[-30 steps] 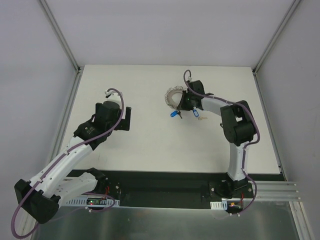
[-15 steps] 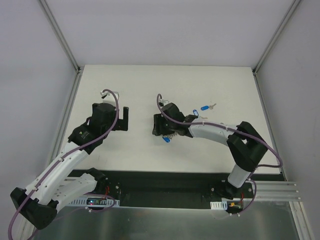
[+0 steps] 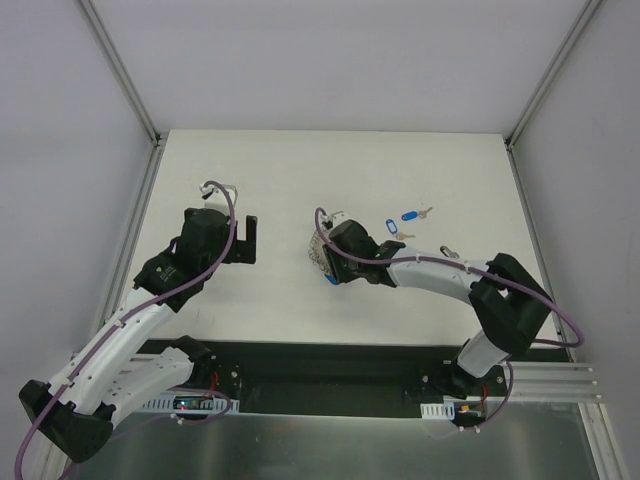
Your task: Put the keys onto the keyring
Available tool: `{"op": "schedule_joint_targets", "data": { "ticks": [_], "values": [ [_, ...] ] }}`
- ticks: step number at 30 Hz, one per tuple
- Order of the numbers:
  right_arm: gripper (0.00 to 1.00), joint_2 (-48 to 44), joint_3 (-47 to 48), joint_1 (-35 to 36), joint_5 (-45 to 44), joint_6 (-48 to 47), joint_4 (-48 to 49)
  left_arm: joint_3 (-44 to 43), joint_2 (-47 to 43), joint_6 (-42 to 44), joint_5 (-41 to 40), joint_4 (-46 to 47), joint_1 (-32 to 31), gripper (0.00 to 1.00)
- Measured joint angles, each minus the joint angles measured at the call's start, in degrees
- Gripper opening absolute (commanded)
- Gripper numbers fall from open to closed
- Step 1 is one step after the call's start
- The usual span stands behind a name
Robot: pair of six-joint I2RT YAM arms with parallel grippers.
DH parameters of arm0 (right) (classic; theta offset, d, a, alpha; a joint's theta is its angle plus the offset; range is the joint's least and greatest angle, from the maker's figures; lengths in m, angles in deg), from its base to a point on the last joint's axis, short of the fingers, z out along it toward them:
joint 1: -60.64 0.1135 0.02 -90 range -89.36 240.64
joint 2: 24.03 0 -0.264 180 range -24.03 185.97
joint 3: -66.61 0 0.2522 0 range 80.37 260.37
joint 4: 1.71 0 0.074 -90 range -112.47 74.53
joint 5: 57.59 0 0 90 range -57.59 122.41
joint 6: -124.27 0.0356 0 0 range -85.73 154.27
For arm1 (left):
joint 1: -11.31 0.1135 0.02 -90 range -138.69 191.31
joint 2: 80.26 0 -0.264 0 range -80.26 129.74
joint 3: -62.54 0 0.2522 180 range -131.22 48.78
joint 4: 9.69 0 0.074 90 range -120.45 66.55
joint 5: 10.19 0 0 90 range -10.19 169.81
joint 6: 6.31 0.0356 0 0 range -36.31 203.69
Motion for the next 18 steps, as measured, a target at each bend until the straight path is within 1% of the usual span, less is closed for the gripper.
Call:
{"op": "schedule_joint_targets", "data": {
  "ticks": [3, 7, 11, 18],
  "values": [
    [0.39, 1.7, 0.0, 1.5, -0.8, 0.1, -0.5, 0.0, 0.0, 0.0, 0.1, 0.0, 0.0, 0.99],
    [0.46, 3.7, 0.0, 1.9, -0.9, 0.6, -1.6, 0.0, 0.0, 0.0, 0.1, 0.0, 0.0, 0.99],
    [0.49, 4.9, 0.0, 1.8, -0.9, 1.1, -2.5, 0.0, 0.0, 0.0, 0.2, 0.0, 0.0, 0.99],
    [0.5, 7.8, 2.2, 2.0, -0.2, 1.1, -2.3, 0.2, 0.0, 0.0, 0.8, 0.2, 0.3, 0.99]
  ]
}}
